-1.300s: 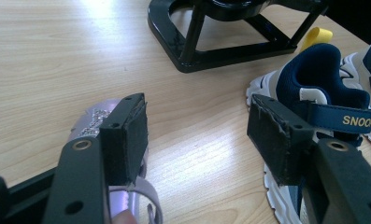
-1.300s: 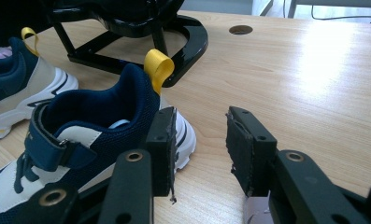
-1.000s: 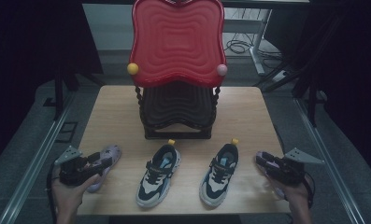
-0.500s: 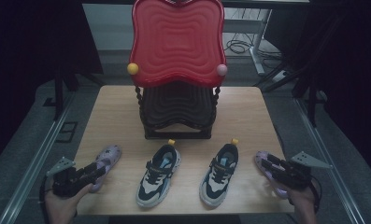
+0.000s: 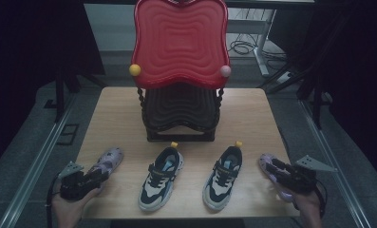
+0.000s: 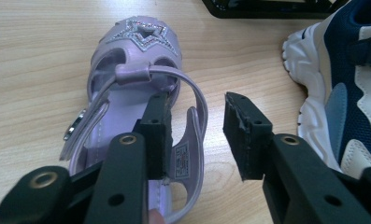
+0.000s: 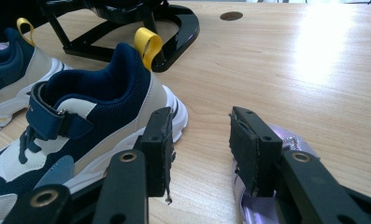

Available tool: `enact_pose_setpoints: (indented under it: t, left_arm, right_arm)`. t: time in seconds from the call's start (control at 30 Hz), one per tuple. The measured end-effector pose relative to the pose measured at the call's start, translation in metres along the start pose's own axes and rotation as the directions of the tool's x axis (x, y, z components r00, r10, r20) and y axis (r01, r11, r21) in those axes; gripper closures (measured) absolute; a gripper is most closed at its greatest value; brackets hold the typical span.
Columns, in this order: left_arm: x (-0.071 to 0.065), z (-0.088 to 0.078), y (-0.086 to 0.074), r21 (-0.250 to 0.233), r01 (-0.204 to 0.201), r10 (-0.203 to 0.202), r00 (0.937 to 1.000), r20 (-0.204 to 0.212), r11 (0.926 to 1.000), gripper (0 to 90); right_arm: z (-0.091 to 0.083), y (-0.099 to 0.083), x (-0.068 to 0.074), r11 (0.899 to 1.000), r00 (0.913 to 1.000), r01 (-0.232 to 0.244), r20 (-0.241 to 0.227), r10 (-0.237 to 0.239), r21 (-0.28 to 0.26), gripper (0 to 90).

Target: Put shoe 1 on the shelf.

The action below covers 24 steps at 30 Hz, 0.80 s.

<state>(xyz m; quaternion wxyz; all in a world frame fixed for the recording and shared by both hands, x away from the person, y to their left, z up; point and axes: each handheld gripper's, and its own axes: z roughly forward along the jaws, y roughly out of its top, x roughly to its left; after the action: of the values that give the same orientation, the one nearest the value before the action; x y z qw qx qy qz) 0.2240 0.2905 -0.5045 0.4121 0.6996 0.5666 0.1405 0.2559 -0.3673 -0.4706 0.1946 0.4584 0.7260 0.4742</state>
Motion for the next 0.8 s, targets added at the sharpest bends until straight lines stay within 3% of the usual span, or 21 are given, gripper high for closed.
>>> enact_pose_setpoints:
  t: [0.27,0.43,0.63,0.8]
  left_arm:
    - [-0.005,0.013,0.000,0.042,-0.041,0.042,0.9991,-0.013,0.9983,75.4]
    - [-0.004,0.013,0.001,0.041,-0.039,0.040,0.9989,-0.023,0.9984,82.3]
    - [-0.003,0.012,0.001,0.041,-0.036,0.037,0.9991,-0.021,0.9985,84.3]
    - [-0.001,0.012,0.001,0.041,-0.030,0.031,0.9995,-0.012,0.9987,84.5]
  right_arm:
    - [-0.012,-0.001,-0.003,1.000,0.9996,-0.015,0.022,0.016,-0.017,58.6]
    - [-0.022,-0.006,-0.005,1.000,0.9987,-0.028,0.042,0.029,-0.010,58.1]
    - [-0.040,-0.013,-0.007,0.999,0.9971,-0.021,0.073,0.019,0.032,57.1]
    - [-0.038,-0.026,-0.015,0.994,0.9958,-0.053,0.080,0.045,0.092,57.4]
